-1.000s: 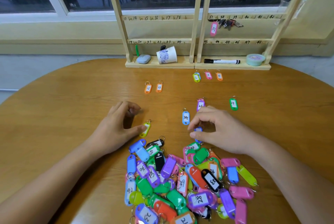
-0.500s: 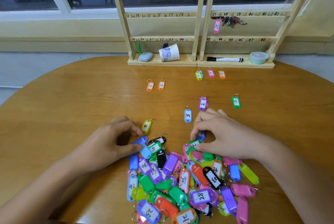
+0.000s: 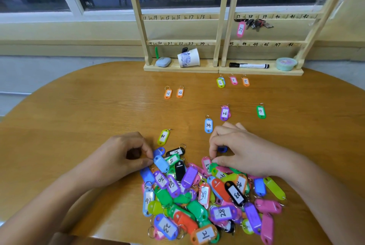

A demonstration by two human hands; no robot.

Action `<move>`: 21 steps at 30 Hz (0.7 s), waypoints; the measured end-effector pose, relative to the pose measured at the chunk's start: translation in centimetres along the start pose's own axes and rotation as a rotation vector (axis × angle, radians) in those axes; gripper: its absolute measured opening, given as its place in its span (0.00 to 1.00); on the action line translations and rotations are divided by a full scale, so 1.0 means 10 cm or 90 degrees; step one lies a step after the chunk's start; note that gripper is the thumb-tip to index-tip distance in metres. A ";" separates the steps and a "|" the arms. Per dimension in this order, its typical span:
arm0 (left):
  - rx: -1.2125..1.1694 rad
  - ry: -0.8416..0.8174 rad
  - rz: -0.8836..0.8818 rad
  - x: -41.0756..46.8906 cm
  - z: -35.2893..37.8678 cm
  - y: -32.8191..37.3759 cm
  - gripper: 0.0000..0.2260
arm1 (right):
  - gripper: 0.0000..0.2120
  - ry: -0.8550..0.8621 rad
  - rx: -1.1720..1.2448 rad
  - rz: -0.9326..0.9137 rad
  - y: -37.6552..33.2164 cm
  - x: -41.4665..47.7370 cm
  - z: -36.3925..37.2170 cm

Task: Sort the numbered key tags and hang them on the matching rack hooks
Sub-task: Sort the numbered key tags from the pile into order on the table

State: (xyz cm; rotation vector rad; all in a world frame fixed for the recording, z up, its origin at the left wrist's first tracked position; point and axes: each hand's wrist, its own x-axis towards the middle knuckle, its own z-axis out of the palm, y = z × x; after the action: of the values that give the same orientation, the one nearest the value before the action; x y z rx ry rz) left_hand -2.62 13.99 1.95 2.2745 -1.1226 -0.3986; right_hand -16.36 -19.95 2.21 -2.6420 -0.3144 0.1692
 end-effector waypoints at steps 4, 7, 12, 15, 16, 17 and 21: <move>-0.022 0.018 0.026 -0.03 0.01 0.14 0.13 | 0.06 -0.012 0.031 0.000 0.01 0.00 -0.01; 0.006 -0.026 0.073 -0.01 0.03 0.19 0.13 | 0.06 -0.018 0.036 0.000 0.00 0.01 -0.02; 0.076 -0.045 0.103 0.06 0.04 0.15 0.12 | 0.06 0.006 0.067 0.012 -0.01 0.00 -0.07; 0.082 -0.038 0.111 0.09 0.05 0.13 0.12 | 0.05 0.025 0.087 0.045 -0.01 -0.02 -0.09; 0.080 -0.035 0.109 0.09 0.04 0.13 0.12 | 0.05 0.037 0.110 0.049 0.00 -0.02 -0.09; 0.076 -0.032 0.106 0.09 0.04 0.14 0.12 | 0.05 0.052 0.149 0.050 0.00 -0.02 -0.10; 0.062 -0.019 0.110 0.08 0.02 0.17 0.08 | 0.05 0.087 0.353 0.084 0.01 0.00 -0.11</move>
State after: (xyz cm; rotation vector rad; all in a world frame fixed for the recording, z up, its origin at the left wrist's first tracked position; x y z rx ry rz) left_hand -3.30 12.40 2.79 2.2378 -1.3689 -0.3155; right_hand -16.20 -20.51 3.17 -2.1093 -0.0341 0.0986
